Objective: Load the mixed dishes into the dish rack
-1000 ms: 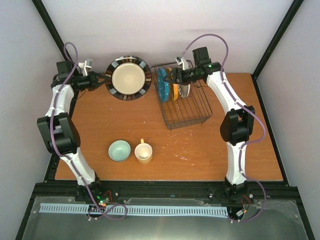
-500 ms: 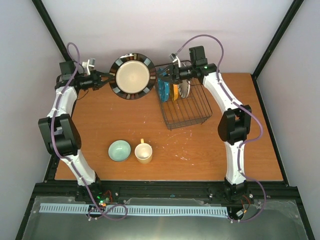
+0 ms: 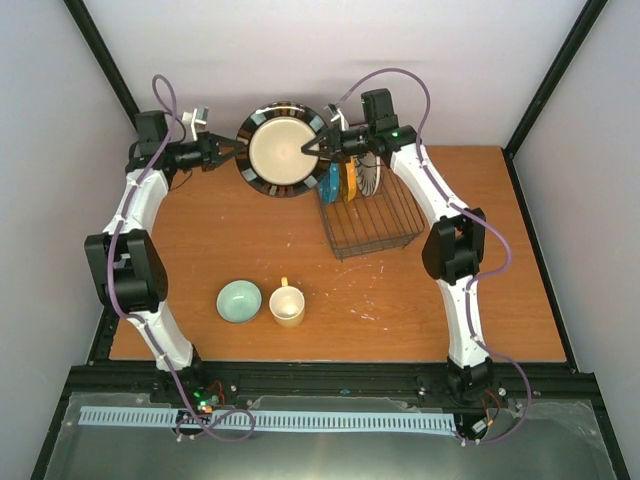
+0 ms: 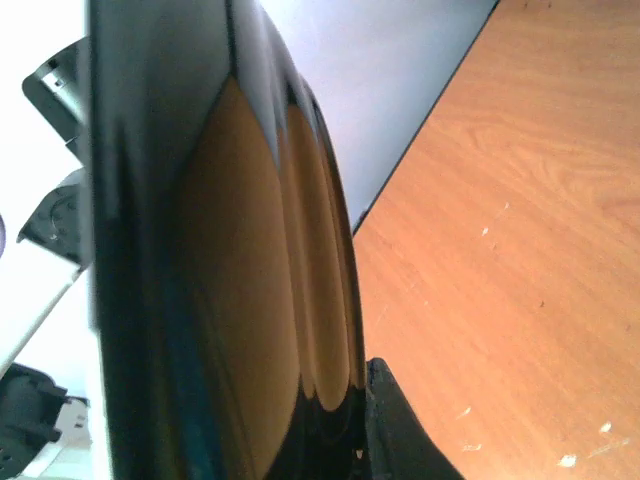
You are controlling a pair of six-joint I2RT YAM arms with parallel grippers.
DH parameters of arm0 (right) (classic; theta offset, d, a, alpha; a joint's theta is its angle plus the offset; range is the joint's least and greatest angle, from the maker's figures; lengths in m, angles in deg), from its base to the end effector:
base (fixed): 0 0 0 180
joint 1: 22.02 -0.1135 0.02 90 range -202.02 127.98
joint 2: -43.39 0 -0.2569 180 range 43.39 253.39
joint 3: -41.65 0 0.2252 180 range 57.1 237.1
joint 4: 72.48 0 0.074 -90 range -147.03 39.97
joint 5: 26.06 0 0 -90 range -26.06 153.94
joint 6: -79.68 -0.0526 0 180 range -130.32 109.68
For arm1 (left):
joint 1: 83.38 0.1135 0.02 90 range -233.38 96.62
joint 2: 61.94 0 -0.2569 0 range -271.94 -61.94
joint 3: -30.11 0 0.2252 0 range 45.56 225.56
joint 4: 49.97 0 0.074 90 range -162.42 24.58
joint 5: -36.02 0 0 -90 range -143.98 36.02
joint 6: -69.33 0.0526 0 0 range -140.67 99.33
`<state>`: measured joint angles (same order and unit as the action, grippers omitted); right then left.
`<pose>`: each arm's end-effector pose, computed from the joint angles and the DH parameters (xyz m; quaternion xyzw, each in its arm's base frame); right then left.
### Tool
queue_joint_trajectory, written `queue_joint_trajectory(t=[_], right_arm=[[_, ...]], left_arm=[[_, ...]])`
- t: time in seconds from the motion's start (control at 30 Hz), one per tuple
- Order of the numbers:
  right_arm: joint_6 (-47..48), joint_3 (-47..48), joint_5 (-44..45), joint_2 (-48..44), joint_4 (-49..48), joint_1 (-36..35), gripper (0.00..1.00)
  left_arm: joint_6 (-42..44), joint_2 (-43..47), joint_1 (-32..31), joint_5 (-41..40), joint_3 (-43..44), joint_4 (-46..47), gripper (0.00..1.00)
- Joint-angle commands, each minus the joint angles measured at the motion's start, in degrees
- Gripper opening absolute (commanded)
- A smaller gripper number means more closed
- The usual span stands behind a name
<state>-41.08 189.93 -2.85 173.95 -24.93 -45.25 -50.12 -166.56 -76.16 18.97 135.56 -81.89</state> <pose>0.4255 0.2352 0.3301 -0.2279 0.7390 0.6143 0.1567 0.3899 -0.0013 0.3192 0.0572 0.7566 -0.5842 0.2882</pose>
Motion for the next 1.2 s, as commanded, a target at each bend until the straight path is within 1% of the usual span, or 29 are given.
queue_joint_trajectory(t=[0.0, 0.03, 0.07, 0.1, 0.13, 0.17, 0.2, 0.23, 0.3, 0.33, 0.37, 0.4, 0.43, 0.47, 0.53, 0.57, 0.63, 0.73, 0.83, 0.93, 1.0, 1.1, 1.17], right_arm=[[-0.73, 1.13, -3.68, -0.23, -5.6, -3.67, 0.03], [-0.24, 0.91, -2.56, -1.01, -5.25, -3.59, 0.03], [0.08, 0.74, -1.16, -1.49, -5.1, -3.48, 0.03], [0.24, 0.68, 0.14, -2.29, -4.79, -3.38, 0.03], [0.27, 0.55, 1.52, -2.85, -4.6, -3.19, 0.03], [0.21, 0.34, 2.57, -3.43, -4.45, -2.96, 0.03], [0.14, 0.34, 3.63, -3.99, -4.25, -2.71, 0.03], [-0.16, 0.28, 5.01, -4.71, -4.18, -2.38, 0.03], [-1.01, 0.33, 7.5, -6.05, -4.24, -1.48, 0.03], [-1.76, 0.1, 8.7, -6.82, -4.74, -0.84, 0.03], [-2.94, 0.07, 9.04, -7.35, -5.5, 0.1, 0.03], [-3.73, 0.52, 9.94, -7.82, -5.43, 0.82, 0.03], [-4.34, 0.98, 10.75, -8.33, -5.59, 1.56, 0.03], [-4.3, 1.81, 11.93, -8.85, -4.94, 2.17, 0.03], [-3.69, 3.74, 14.62, -9.97, -3.45, 3.47, 0.03], [-3.27, 5.13, 17.1, -10.58, -1.8, 4.05, 0.03], [0.58, 7.63, 22.48, -12.25, 1.87, 5.37, 0.03], [8.34, 11.88, 37.95, -15.45, 10.24, 6.95, 0.03], [15.11, 9.11, 55.89, -20.97, 13.99, 7.36, 0.03], [16.9, 0.76, 70.97, -26.7, 12.89, 7.47, 0.03], [17.57, -4.87, 76.81, -29.78, 10.92, 7.5, 0.03], [18.26, -13.71, 82.54, -33.31, 6.87, 7.5, 0.03], [18.86, -17.07, 85.06, -34.56, 5.19, 7.49, 0.03]], left_arm=[[-3.54, 0.45, -5.3, 4.15, 4.14, 4.42, 0.01], [-3.44, 0.18, -5.43, 3.86, 4.35, 4.1, 0.01], [-3.18, 0.12, -5.54, 3.29, 4.54, 3.64, 0.04], [-2.78, 0.11, -5.55, 2.71, 4.76, 3.04, 0.07], [-2.09, -0.01, -5.55, 2.19, 5.21, 2.06, 0.13], [-1.04, -0.16, -5.55, 1.35, 5.83, 0.63, 0.26], [0.18, -0.4, -5.55, 0.2, 6.8, -1.28, 0.43], [1.66, -0.6, -5.53, -0.82, 7.64, -4.12, 0.57], [4.56, -1.28, -5.55, -3.49, 10.14, -8.88, 0.97], [6.23, -1.79, -5.55, -5.47, 11.71, -11.9, 0.99], [7.7, -2.34, -5.49, -7.8, 13.65, -14.8, 1.0], [8.65, -2.78, -5.41, -12.96, 15.34, -17.71, 1.0], [9.57, -3.16, -5.38, -16.46, 17.07, -19.88, 1.0], [10.17, -3.23, -5.3, -20.03, 18.29, -21.23, 1.0], [9.96, -2.11, -5.25, -29.68, 19.58, -22.36, 1.0], [9.42, -0.72, -5.06, -34.16, 19.12, -21.44, 1.0], [7.81, 2.75, -4.79, -44.02, 17.25, -19.13, 1.0], [6.56, 6.32, -4.52, -57.16, 15.51, -18.29, 1.0], [8.28, 5.38, -4.41, -62.08, 17.23, -21.62, 1.0], [9.71, 2.44, -4.41, -63.05, 19.6, -25.91, 1.0], [9.75, 1.94, -4.41, -63.52, 18.9, -26.48, 1.0], [9.19, 2.86, -4.41, -63.97, 15.59, -25.02, 1.0], [9.16, 3.54, -4.39, -63.94, 13.68, -24.35, 1.0]])
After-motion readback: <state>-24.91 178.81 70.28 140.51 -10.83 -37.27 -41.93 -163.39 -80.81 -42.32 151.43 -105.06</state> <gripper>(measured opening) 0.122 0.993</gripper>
